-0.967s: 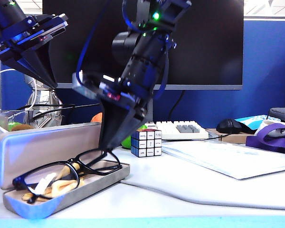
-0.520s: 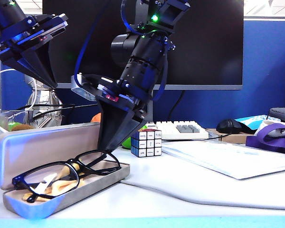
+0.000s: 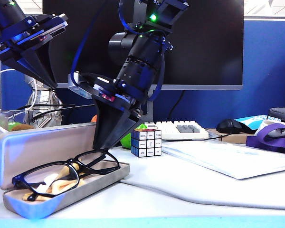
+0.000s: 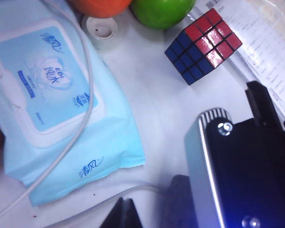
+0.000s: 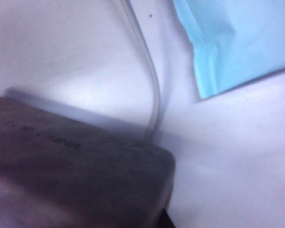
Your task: Pick up the glasses, fold the temples of the glasses, place the glasses into the glasses case, and finally close the glasses case.
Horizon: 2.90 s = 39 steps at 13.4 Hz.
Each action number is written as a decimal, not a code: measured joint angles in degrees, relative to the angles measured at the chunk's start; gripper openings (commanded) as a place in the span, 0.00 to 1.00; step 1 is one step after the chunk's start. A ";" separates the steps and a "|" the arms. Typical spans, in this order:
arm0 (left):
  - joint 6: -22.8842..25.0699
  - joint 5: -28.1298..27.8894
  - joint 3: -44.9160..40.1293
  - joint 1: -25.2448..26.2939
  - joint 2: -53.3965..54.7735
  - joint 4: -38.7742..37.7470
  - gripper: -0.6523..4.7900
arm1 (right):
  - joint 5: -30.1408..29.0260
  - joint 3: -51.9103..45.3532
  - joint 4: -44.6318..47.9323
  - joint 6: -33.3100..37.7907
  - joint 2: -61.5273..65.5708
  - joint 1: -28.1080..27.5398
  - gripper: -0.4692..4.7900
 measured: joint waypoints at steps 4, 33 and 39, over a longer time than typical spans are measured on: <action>0.02 0.33 0.00 0.00 0.00 -0.98 0.11 | 3.06 1.01 -8.52 5.09 -4.22 -0.63 0.28; 17.99 16.59 -1.33 0.00 3.91 -11.47 0.11 | -6.97 -7.76 -10.60 31.58 -2.73 -11.13 0.09; 17.53 16.61 -1.33 0.00 3.91 -8.87 0.11 | -20.39 -19.89 2.05 30.86 -5.25 -13.88 0.09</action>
